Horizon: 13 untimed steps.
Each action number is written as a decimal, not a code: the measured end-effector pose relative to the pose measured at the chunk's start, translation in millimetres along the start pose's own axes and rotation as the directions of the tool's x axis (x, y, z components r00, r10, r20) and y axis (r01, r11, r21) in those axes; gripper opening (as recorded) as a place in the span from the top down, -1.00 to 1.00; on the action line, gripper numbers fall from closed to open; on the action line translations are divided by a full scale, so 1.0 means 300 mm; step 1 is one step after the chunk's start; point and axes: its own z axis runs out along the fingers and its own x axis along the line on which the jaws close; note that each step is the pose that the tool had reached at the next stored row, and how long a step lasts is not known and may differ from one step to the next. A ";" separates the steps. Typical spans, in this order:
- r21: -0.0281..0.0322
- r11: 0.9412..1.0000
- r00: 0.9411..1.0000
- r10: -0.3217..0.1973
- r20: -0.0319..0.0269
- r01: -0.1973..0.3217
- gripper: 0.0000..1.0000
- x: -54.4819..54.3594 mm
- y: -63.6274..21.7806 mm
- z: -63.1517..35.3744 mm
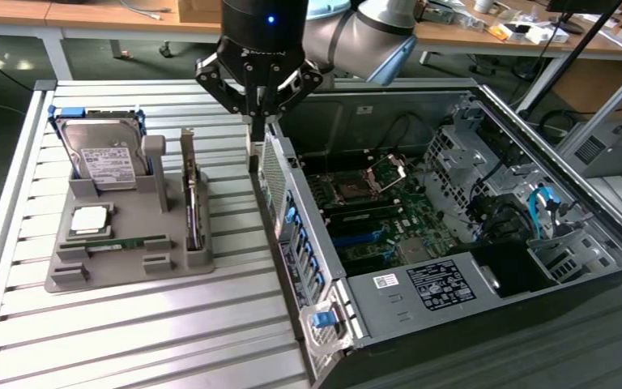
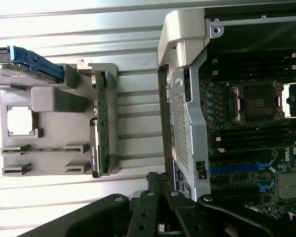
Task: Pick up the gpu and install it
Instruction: 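Reach for the gpu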
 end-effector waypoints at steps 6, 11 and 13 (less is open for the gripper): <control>0.000 1.000 1.000 0.000 0.000 0.000 0.79 0.008 -0.001 0.000; 0.000 1.000 1.000 0.000 0.000 0.000 0.79 0.014 -0.001 0.000; 0.000 1.000 1.000 0.000 0.000 0.000 0.79 0.016 -0.001 -0.001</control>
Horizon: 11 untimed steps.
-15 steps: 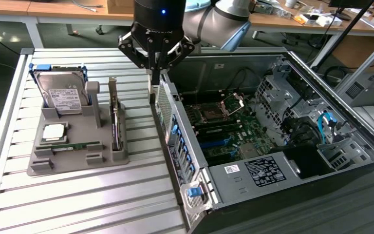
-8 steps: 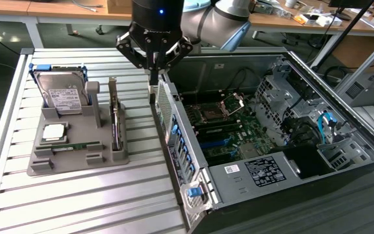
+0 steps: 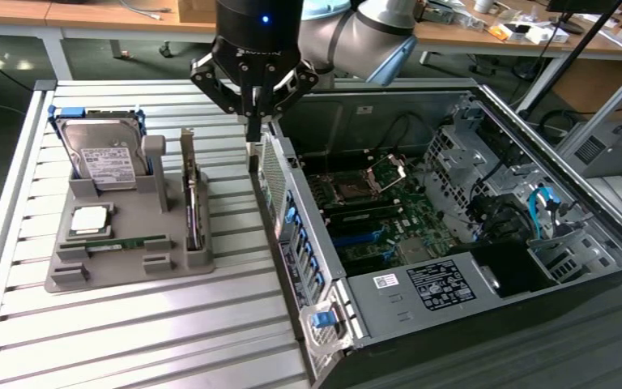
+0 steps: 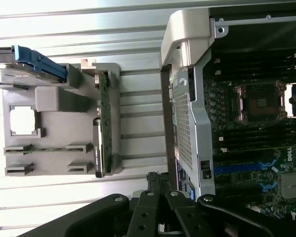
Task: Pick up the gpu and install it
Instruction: 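Reach for the gpu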
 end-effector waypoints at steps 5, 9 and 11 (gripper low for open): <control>0.000 1.000 1.000 0.000 0.000 0.000 0.79 0.005 0.000 0.000; 0.000 1.000 1.000 0.000 0.000 0.000 0.79 0.011 -0.001 0.000; 0.000 1.000 1.000 0.000 0.000 0.000 0.79 0.013 -0.001 0.000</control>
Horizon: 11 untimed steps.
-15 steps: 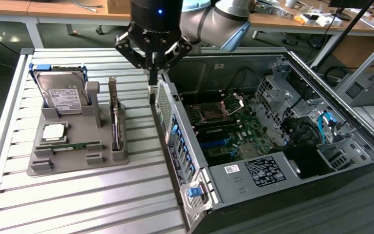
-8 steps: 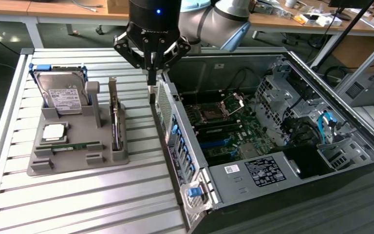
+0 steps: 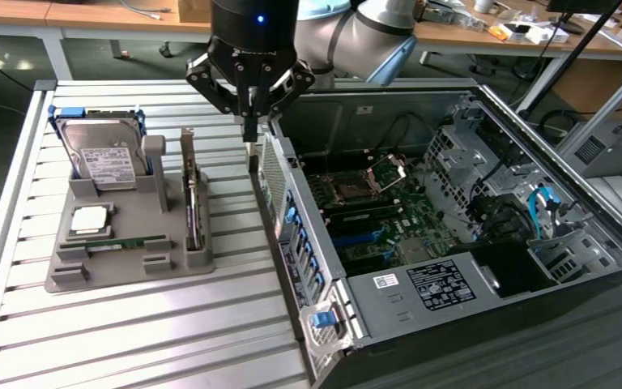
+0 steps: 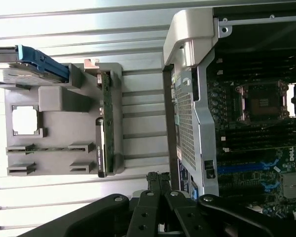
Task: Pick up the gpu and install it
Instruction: 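Reach for the gpu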
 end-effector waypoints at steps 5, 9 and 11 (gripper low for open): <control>0.000 1.000 1.000 0.000 0.000 0.000 0.79 0.004 0.000 0.000; 0.000 1.000 1.000 0.000 0.000 0.000 0.79 0.009 -0.001 0.000; 0.000 1.000 1.000 0.000 0.000 0.000 0.79 0.012 -0.001 0.000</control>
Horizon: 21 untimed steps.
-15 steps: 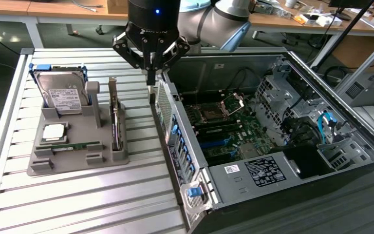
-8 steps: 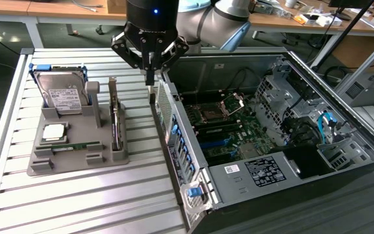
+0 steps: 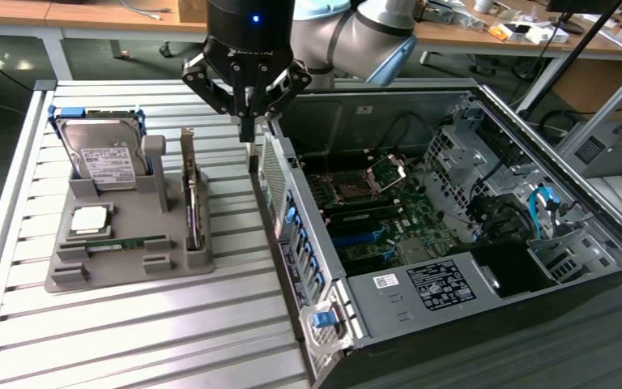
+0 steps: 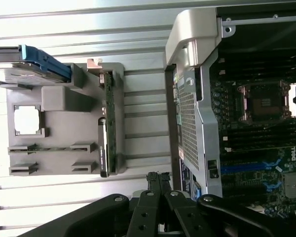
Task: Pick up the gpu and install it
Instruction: 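Reach for the gpu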
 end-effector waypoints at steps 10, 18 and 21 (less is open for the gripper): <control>0.000 1.000 1.000 0.000 0.000 0.000 0.79 0.011 -0.001 0.000; 0.000 1.000 1.000 0.000 0.000 0.000 0.79 0.023 -0.002 -0.001; 0.000 1.000 1.000 0.000 0.000 0.000 0.79 0.027 -0.002 -0.001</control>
